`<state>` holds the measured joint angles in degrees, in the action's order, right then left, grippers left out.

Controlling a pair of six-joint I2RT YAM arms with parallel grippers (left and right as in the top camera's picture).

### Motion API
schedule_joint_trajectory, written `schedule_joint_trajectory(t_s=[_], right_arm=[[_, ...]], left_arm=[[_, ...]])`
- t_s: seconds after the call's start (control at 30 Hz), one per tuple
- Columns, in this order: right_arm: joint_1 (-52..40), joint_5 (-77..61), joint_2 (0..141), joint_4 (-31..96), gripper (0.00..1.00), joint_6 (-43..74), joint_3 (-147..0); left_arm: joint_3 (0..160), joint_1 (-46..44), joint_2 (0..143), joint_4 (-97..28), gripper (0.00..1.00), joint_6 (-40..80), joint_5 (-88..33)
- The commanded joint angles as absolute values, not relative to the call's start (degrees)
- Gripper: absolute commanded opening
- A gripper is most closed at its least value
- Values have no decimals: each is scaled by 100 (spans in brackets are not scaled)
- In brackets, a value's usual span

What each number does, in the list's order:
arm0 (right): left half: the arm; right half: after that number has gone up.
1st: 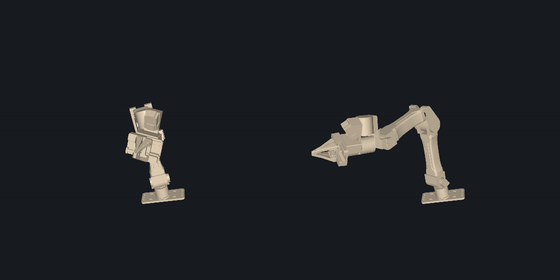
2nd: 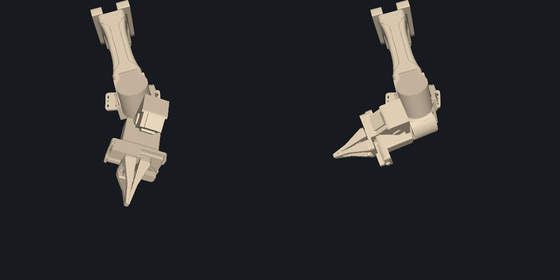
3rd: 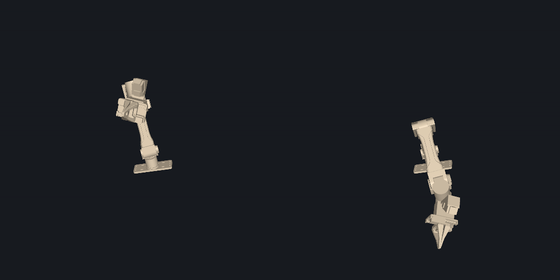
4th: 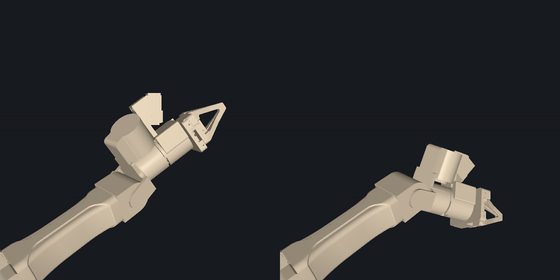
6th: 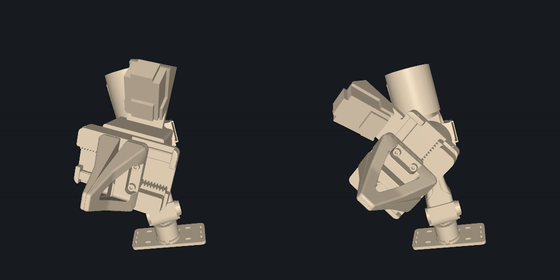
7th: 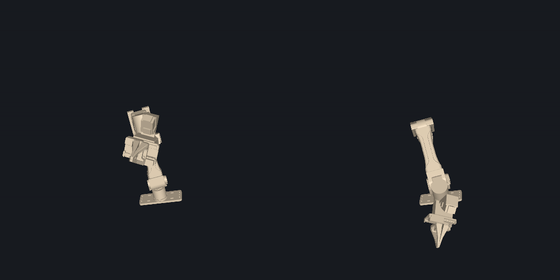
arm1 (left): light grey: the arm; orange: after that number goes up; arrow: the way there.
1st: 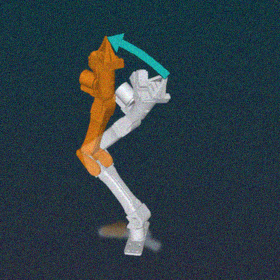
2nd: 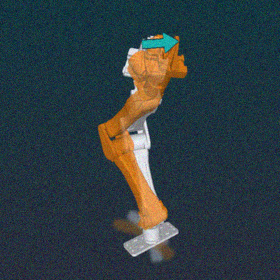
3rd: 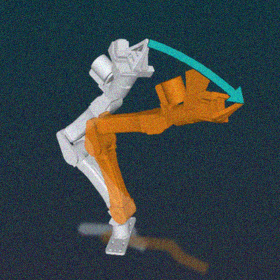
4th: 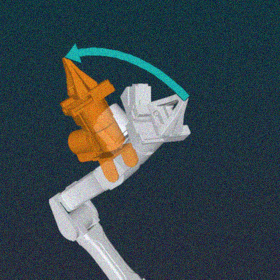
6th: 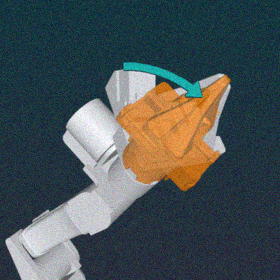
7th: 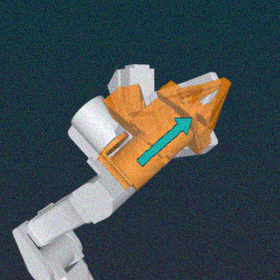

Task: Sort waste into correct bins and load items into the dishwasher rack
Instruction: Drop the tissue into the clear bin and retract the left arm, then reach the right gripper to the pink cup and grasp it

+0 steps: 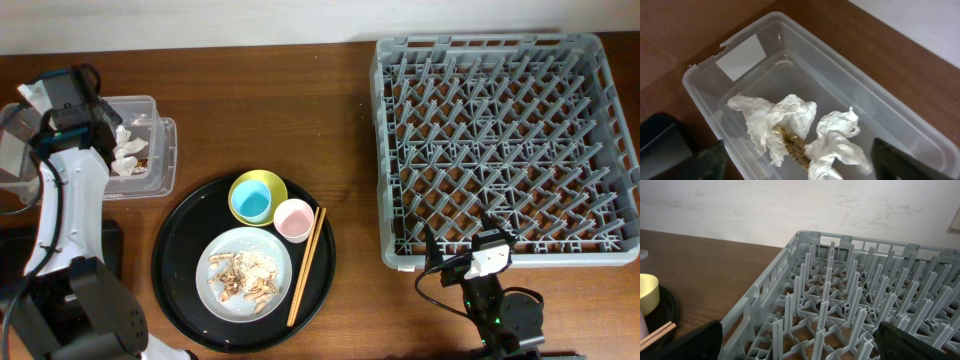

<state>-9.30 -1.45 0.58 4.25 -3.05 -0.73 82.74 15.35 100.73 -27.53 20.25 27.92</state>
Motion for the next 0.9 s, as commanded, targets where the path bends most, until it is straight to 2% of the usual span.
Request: schedule_joint_trajectory(t_s=[0.0, 0.1, 0.17, 0.23, 0.3, 0.4, 0.5, 0.57, 0.63, 0.73, 0.87], right_arm=[[-899, -102, 25, 445, 98, -301, -32], [-899, -102, 25, 447, 98, -301, -32], [-899, -102, 25, 447, 98, -298, -32], [-899, -102, 25, 445, 98, -301, -32], [-899, -102, 25, 445, 98, -301, -32], [-899, -102, 25, 445, 98, -301, -32], [-897, -102, 25, 445, 98, -301, -32], [-899, -102, 25, 445, 98, -301, -32], [-899, -102, 25, 445, 98, -301, -32], [-899, -102, 25, 445, 98, -301, -32], [-899, -104, 25, 419, 98, -298, -32]], left_arm=[[8305, 1544, 9762, -3170, 99, 1990, 2757], [8305, 1529, 8665, -4582, 99, 1990, 1192], [8305, 1529, 7955, -6403, 99, 1988, -237], [8305, 1529, 7795, -7524, 99, 1990, -163], [8302, 1529, 7793, -8246, 99, 1977, -600], [8274, 1527, 7494, -8676, 99, 1385, -1264], [8256, 1529, 6746, -8938, 99, 1321, -862], [8256, 1721, 6431, -8906, 99, 2268, 145], [8256, 2410, 6427, -8921, 99, 2952, 294], [8256, 3116, 6453, -9231, 99, 3017, 257], [8256, 3118, 6453, -9266, 99, 3015, 248]])
